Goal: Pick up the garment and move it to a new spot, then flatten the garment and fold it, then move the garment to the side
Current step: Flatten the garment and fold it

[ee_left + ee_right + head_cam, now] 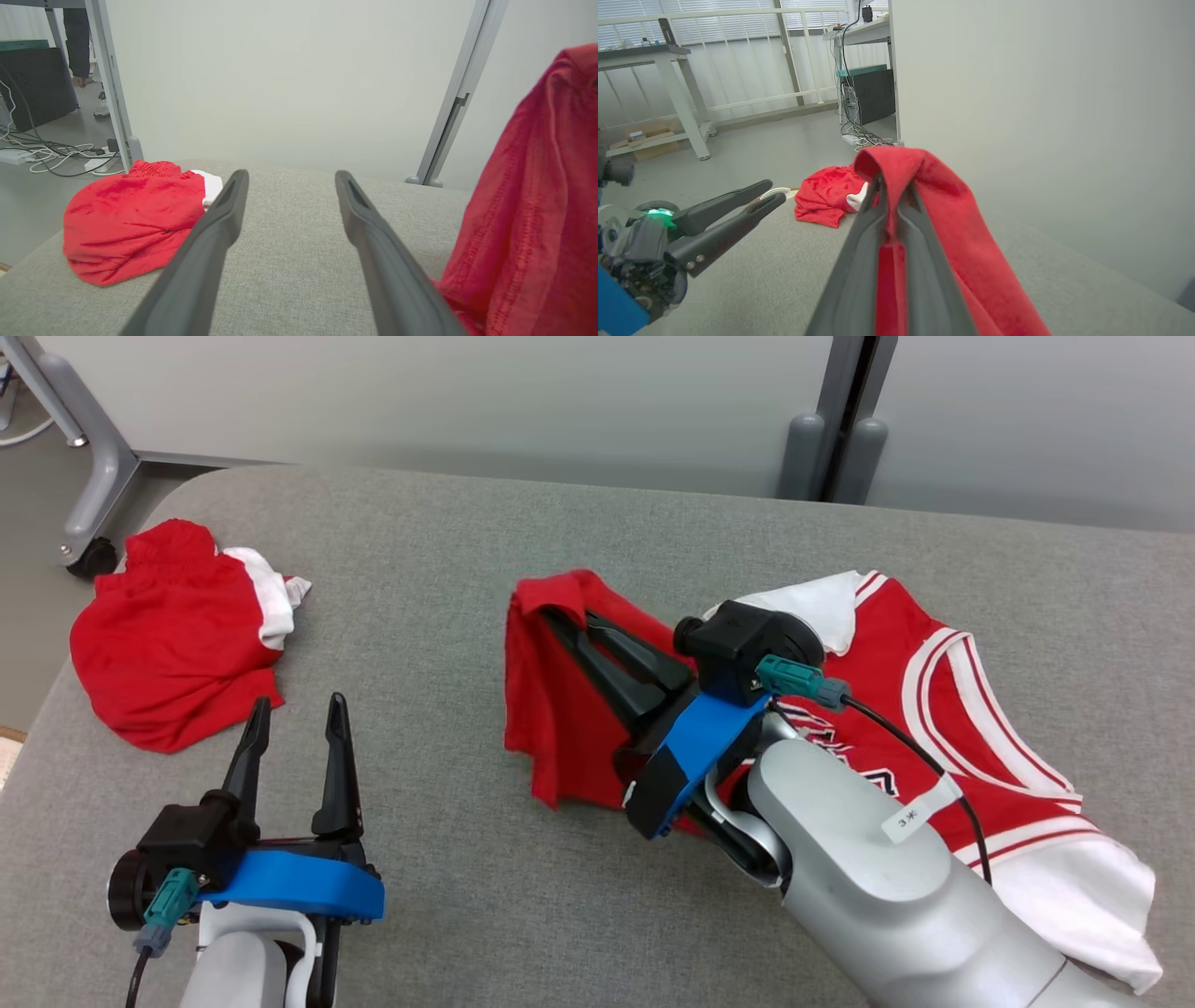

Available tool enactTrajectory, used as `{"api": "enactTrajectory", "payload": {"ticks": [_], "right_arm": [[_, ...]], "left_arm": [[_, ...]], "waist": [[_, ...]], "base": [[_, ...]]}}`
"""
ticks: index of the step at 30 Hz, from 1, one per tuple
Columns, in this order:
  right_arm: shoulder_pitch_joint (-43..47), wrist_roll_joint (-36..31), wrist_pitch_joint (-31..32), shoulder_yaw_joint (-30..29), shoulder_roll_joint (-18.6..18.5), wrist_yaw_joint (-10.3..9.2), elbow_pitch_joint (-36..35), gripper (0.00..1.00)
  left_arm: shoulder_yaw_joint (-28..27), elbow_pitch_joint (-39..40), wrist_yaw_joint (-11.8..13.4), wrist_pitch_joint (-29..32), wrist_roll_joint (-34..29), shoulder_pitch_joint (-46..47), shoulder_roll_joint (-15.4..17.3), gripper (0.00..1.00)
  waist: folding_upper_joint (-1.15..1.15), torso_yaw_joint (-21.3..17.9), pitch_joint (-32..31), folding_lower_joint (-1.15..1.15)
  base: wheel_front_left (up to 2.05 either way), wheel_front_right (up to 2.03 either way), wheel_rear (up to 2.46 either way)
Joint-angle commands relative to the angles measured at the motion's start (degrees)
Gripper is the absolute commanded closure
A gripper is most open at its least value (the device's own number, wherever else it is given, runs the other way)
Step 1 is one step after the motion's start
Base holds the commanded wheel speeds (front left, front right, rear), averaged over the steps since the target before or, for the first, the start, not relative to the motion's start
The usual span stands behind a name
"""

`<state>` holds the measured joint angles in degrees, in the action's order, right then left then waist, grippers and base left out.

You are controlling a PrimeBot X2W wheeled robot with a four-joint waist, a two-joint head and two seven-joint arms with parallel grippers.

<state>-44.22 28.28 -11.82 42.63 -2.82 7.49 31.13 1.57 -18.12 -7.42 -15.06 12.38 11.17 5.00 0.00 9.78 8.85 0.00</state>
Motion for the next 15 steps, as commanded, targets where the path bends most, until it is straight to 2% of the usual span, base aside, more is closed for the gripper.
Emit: {"api": "enactTrajectory", "payload": {"ticks": [1, 11, 13, 15], "right_arm": [[-0.37, 0.05, -0.22, -0.30, -0.14, 0.01, 2.22, 1.00], [-6.11, 3.92, -1.90, -0.21, -0.12, 0.01, 19.78, 1.00], [-6.81, 5.52, -2.43, 0.43, -0.10, 0.01, 21.69, 0.00], [-7.03, 6.16, -2.57, 0.89, -0.10, 0.01, 22.48, 0.00]], "left_arm": [[0.11, 0.14, -0.11, -0.17, 0.09, 0.59, -0.16, 0.00], [1.80, -0.53, -0.11, -0.17, 0.63, 2.77, -0.72, 0.00], [1.95, -0.70, -0.11, -0.17, 0.71, 3.18, -0.80, 0.00], [1.95, -0.75, -0.11, -0.17, 0.81, 3.35, -0.83, 0.00]], "waist": [[0.00, 0.37, 0.43, 0.00], [0.00, 2.50, 2.40, 0.00], [0.00, 2.76, 2.63, 0.00], [0.00, 2.83, 2.70, 0.00]], "base": [[0.00, 0.00, 0.00], [0.00, 0.00, 0.00], [0.00, 0.00, 0.00], [0.00, 0.00, 0.00]]}}
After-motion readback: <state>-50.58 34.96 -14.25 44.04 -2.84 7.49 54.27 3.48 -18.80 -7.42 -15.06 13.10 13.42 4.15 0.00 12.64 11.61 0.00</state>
